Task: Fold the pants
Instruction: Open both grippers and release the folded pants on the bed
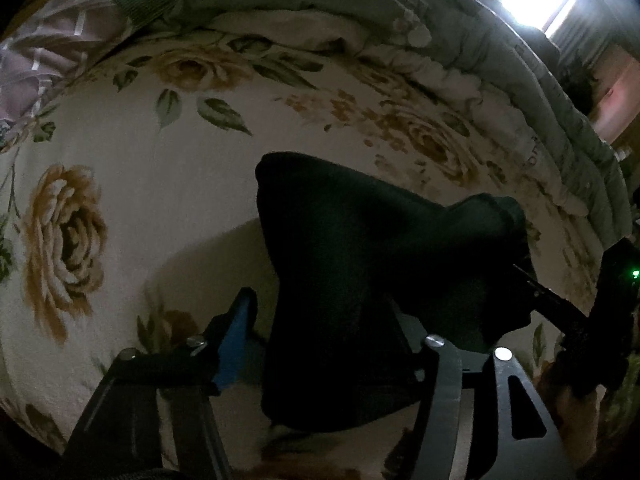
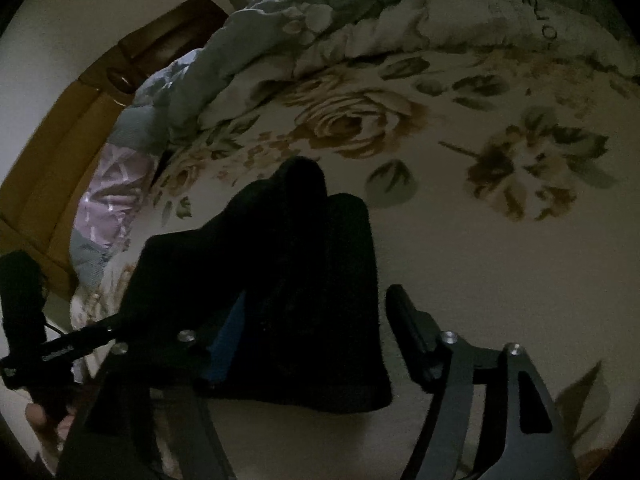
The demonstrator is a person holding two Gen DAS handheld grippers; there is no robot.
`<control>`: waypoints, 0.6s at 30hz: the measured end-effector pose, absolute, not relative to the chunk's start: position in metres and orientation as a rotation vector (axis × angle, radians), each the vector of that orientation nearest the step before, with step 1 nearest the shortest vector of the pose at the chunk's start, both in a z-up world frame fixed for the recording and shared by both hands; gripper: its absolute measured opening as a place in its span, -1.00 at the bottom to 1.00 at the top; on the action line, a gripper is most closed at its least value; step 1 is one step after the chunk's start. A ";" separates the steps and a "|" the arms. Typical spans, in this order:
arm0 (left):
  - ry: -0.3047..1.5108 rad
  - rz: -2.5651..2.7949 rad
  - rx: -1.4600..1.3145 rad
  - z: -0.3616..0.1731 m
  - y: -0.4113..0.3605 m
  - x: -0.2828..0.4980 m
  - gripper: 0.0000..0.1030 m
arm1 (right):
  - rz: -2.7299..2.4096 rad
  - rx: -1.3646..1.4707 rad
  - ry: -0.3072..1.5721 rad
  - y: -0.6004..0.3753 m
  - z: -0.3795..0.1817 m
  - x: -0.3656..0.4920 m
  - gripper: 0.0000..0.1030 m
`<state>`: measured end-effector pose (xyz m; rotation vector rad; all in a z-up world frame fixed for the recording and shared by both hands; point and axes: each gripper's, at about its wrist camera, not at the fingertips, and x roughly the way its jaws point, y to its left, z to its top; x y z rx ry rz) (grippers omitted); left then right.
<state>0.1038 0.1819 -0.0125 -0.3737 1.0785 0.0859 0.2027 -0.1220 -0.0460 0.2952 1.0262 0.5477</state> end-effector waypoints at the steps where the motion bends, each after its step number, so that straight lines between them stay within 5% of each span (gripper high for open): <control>1: 1.080 0.086 -0.372 -0.013 0.181 0.103 0.25 | 0.546 0.287 1.025 -0.122 -0.046 0.203 0.45; 18: 1.054 0.107 -0.332 -0.005 0.175 0.078 0.44 | 0.563 0.133 0.941 -0.122 -0.018 0.175 0.68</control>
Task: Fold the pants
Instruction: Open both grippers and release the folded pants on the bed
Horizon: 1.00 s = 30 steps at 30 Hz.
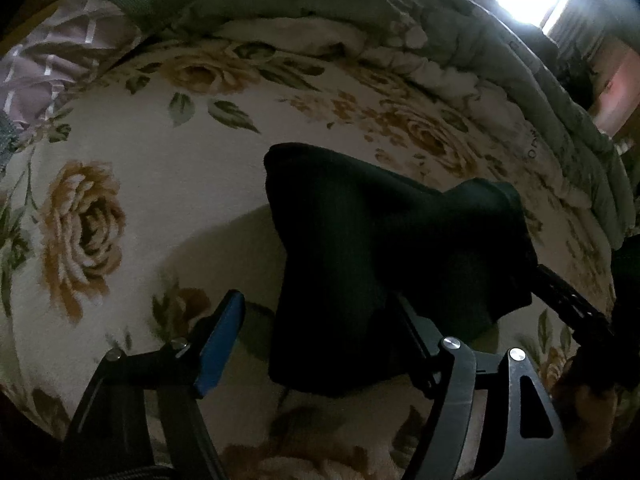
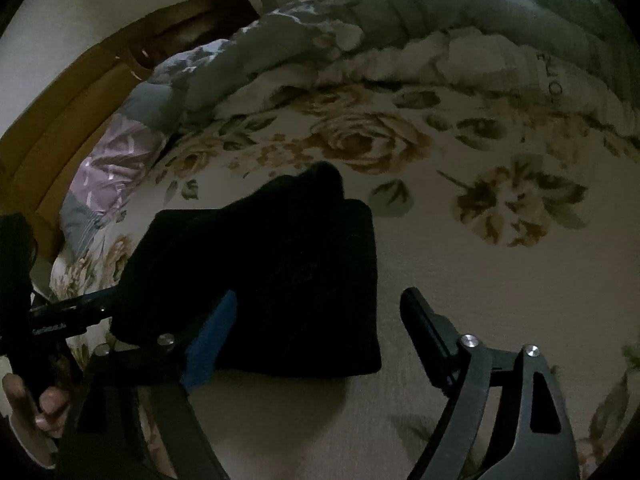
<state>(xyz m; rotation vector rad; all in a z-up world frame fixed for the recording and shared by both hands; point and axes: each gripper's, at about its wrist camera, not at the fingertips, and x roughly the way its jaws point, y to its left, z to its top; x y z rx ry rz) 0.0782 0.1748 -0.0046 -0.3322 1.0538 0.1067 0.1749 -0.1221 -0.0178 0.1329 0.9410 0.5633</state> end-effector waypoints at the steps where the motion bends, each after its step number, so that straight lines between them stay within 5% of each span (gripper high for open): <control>1: 1.053 0.110 -0.328 -0.004 0.174 0.076 0.46 | 0.570 0.126 0.928 -0.122 -0.014 0.171 0.68; 12: 1.034 0.183 -0.268 0.007 0.170 0.048 0.50 | 0.652 0.068 0.851 -0.114 0.004 0.139 0.87; 30: 0.962 0.189 -0.144 0.019 0.141 0.013 0.57 | 0.693 -0.045 0.810 -0.107 0.008 0.102 0.89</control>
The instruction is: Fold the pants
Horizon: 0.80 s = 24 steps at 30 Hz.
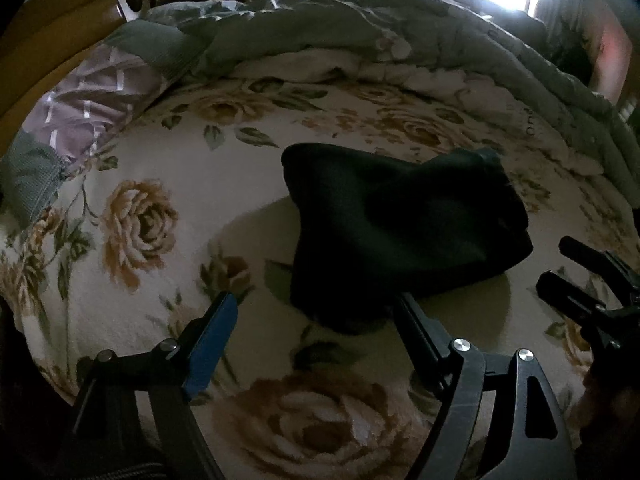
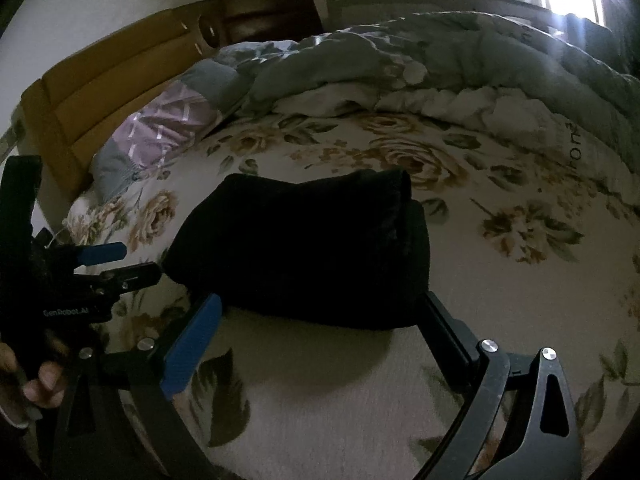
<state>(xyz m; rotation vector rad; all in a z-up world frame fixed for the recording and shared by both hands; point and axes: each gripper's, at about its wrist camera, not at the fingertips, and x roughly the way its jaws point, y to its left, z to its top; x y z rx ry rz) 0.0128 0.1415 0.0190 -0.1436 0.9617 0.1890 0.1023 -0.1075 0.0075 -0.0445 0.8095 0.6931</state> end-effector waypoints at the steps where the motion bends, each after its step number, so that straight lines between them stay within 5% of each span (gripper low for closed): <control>1: 0.963 0.187 -0.145 0.018 0.141 0.012 0.57 | 0.697 -0.046 0.809 -0.107 0.007 0.101 0.89; 24: 0.985 0.159 -0.073 -0.007 0.124 0.007 0.58 | 0.708 -0.074 0.834 -0.101 -0.010 0.101 0.90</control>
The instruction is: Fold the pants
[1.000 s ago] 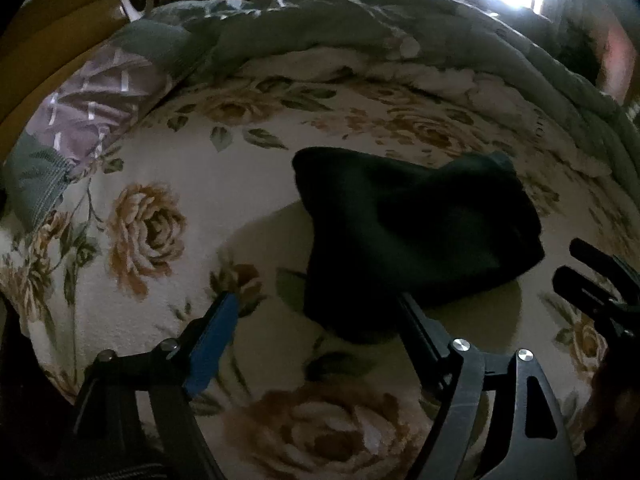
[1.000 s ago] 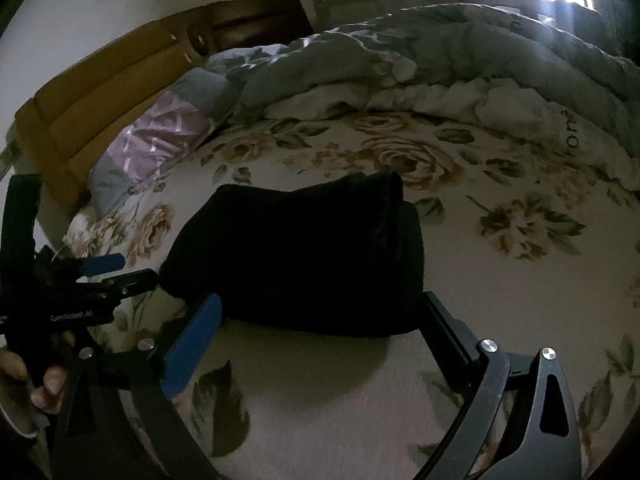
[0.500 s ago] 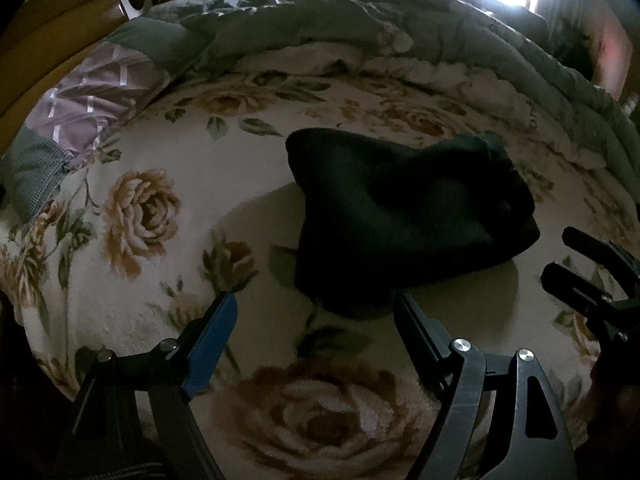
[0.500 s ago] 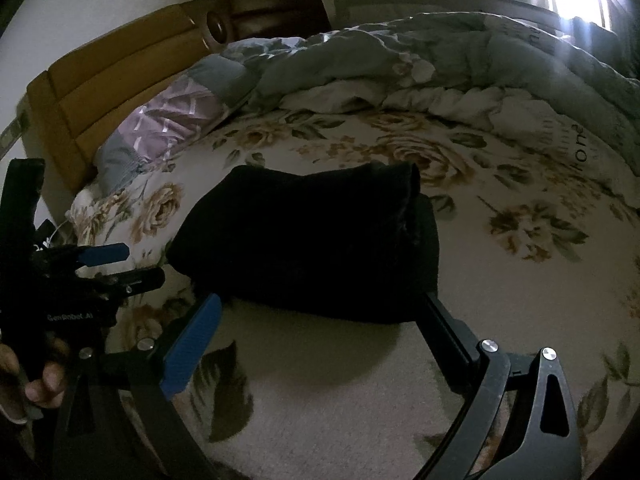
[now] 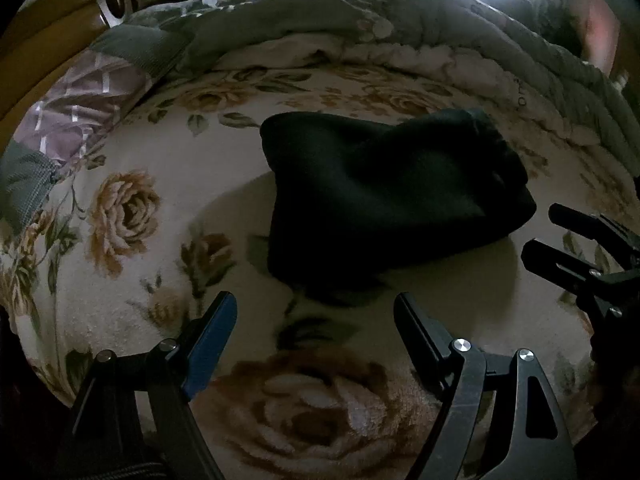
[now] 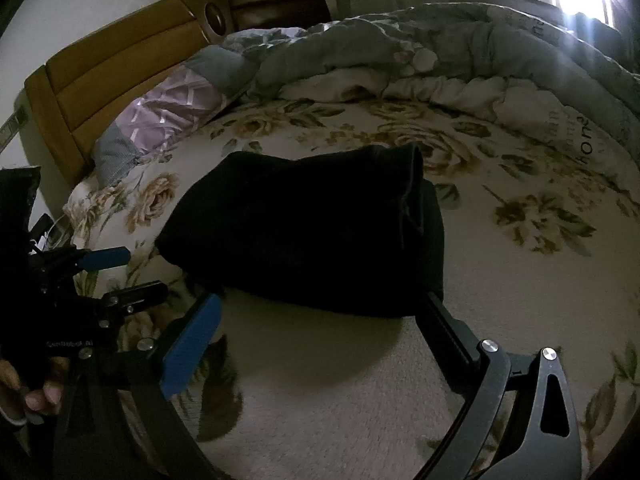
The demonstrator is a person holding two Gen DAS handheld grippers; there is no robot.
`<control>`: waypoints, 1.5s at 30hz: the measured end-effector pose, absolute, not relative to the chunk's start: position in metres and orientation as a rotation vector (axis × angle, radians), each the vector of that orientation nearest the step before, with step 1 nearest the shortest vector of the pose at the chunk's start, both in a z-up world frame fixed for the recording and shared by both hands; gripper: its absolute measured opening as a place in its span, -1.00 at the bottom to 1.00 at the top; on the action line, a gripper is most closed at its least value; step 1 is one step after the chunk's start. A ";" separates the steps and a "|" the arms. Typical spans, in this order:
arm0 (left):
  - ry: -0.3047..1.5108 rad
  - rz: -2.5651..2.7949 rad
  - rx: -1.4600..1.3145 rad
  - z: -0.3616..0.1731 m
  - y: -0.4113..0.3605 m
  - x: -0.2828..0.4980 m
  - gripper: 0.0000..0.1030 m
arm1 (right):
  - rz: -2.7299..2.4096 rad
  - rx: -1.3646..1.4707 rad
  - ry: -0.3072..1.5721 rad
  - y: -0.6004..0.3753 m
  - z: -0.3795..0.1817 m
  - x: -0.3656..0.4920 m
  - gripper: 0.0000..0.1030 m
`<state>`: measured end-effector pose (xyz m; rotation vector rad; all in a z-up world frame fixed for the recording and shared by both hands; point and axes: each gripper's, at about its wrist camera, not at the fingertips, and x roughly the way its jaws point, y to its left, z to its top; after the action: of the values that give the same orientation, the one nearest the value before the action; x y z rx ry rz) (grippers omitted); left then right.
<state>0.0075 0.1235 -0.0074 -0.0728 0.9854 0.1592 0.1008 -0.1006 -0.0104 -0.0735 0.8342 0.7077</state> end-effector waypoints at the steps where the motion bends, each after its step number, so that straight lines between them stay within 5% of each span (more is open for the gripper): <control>1: 0.987 0.158 -0.072 -0.008 0.123 0.008 0.58 | 0.709 -0.075 0.834 -0.100 -0.011 0.101 0.89; 45: 0.944 0.144 -0.031 -0.016 0.119 0.017 0.59 | 0.728 -0.060 0.792 -0.096 -0.022 0.110 0.90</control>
<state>0.0174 0.1186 -0.0155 -0.0312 0.9436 0.1440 0.1096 -0.0961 -0.0218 -0.0603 0.7921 0.7284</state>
